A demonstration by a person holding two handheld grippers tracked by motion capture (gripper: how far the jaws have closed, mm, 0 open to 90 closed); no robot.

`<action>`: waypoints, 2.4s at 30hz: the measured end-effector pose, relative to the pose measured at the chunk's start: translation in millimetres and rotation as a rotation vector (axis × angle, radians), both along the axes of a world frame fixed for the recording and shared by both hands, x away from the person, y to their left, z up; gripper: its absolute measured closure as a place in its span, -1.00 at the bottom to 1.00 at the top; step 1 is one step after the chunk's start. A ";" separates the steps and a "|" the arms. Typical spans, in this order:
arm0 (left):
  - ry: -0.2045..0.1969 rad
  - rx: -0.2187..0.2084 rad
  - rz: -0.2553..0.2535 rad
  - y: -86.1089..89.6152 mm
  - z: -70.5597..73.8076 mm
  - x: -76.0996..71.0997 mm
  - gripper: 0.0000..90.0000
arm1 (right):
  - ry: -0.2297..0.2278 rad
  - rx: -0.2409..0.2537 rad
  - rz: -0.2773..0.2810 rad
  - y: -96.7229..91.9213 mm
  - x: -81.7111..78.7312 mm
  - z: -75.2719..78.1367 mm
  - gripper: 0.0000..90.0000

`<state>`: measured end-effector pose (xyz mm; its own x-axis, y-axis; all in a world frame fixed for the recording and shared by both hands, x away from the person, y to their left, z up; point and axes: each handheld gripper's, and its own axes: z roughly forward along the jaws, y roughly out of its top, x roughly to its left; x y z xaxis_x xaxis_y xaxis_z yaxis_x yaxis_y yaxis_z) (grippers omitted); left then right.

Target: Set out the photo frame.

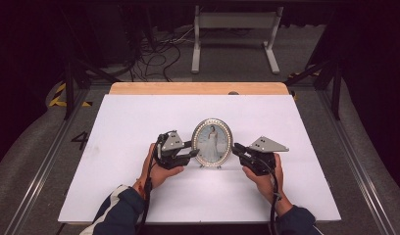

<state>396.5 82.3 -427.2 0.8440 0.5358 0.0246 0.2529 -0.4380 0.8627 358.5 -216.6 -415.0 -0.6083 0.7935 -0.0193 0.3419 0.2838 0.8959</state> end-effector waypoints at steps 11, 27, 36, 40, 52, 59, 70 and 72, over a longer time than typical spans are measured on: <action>-0.007 0.019 0.006 0.0 0.2 -0.5 0.29 | -0.006 -0.034 0.014 2.0 1.0 1.0 0.63; -0.009 0.077 0.040 2.1 2.0 -3.0 -0.53 | 0.004 -0.082 0.011 -1.7 -0.9 2.5 -0.17; -0.005 0.074 0.016 3.9 0.9 -3.7 -0.81 | 0.015 -0.109 0.017 -0.2 -0.1 -0.3 -0.70; -0.015 0.070 0.013 4.6 1.3 -4.0 -0.84 | 0.011 -0.078 0.048 2.3 -0.3 1.3 -0.85; -0.038 0.110 0.003 8.0 4.2 -8.3 -0.85 | 0.007 -0.179 0.039 8.0 -1.2 -1.4 -0.78; -0.059 0.151 -0.005 10.3 5.2 -12.6 -0.84 | -0.015 -0.251 0.049 11.0 -5.1 0.6 -0.75; -0.085 0.197 -0.014 24.0 5.6 -21.5 -0.84 | -0.019 -0.297 0.048 3.0 -9.2 0.6 -0.75; -0.085 0.202 -0.009 27.1 5.1 -22.3 -0.84 | -0.015 -0.300 0.045 -0.4 -9.5 0.3 -0.75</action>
<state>374.2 109.3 -422.0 0.8391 0.5053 0.2016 0.1786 -0.6060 0.7752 348.9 -217.0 -414.7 -0.6408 0.7232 -0.2577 0.3100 0.5509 0.7749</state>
